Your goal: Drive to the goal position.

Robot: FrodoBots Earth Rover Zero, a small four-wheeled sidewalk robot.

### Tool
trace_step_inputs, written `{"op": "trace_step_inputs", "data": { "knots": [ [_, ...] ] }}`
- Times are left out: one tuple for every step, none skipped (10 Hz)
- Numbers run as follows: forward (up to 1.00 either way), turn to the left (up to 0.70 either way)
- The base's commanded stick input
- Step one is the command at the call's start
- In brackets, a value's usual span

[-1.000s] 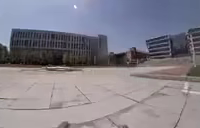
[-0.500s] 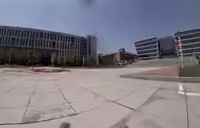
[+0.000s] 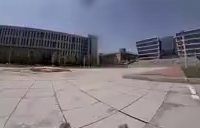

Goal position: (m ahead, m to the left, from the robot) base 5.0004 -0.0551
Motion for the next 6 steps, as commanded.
{"op": "trace_step_inputs", "data": {
  "knots": [
    [0.7,0.0],
    [0.7,0.0],
    [0.7,0.0],
    [0.7,0.0],
    [0.7,0.0],
    [0.7,0.0]
  ]
}}
